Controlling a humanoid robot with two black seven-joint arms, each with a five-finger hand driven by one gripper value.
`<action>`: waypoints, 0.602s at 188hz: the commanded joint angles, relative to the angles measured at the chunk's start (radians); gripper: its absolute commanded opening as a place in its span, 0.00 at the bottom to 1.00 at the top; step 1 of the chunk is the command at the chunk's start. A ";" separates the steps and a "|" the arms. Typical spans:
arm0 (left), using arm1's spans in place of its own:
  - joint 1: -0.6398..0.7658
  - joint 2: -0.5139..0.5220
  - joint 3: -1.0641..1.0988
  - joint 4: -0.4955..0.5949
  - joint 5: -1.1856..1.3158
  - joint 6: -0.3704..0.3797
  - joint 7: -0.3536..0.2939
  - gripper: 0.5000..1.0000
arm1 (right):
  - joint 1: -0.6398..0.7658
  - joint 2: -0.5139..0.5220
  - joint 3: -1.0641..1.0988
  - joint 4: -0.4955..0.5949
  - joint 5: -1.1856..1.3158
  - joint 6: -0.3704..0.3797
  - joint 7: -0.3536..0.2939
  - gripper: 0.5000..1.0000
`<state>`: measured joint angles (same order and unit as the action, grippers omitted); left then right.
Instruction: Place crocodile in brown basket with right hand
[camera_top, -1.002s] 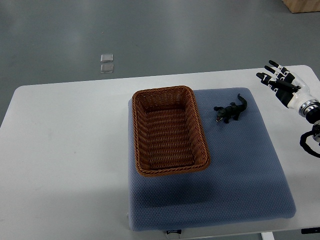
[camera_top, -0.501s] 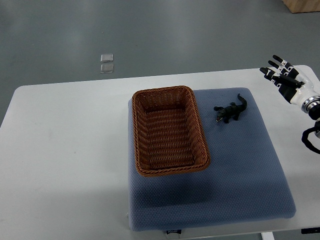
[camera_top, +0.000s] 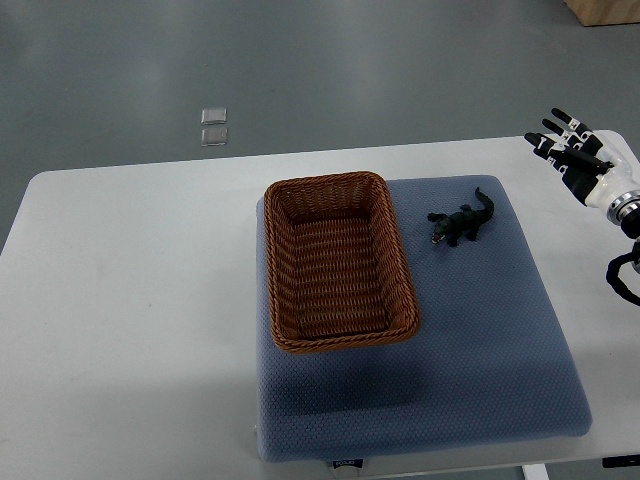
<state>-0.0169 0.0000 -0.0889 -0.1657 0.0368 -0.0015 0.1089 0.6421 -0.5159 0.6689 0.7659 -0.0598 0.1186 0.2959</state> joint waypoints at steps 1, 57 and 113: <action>0.000 0.000 0.000 0.000 0.000 0.000 0.000 1.00 | -0.001 0.004 0.000 0.000 0.000 0.001 -0.003 0.86; 0.000 0.000 0.000 0.000 0.000 0.000 0.000 1.00 | -0.001 0.007 0.000 -0.004 0.000 0.003 -0.004 0.86; 0.000 0.000 0.000 0.000 0.000 0.000 0.000 1.00 | -0.001 0.001 -0.002 -0.011 -0.003 0.070 -0.001 0.86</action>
<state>-0.0171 0.0000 -0.0890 -0.1657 0.0368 -0.0015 0.1089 0.6412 -0.5099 0.6688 0.7616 -0.0628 0.1476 0.2927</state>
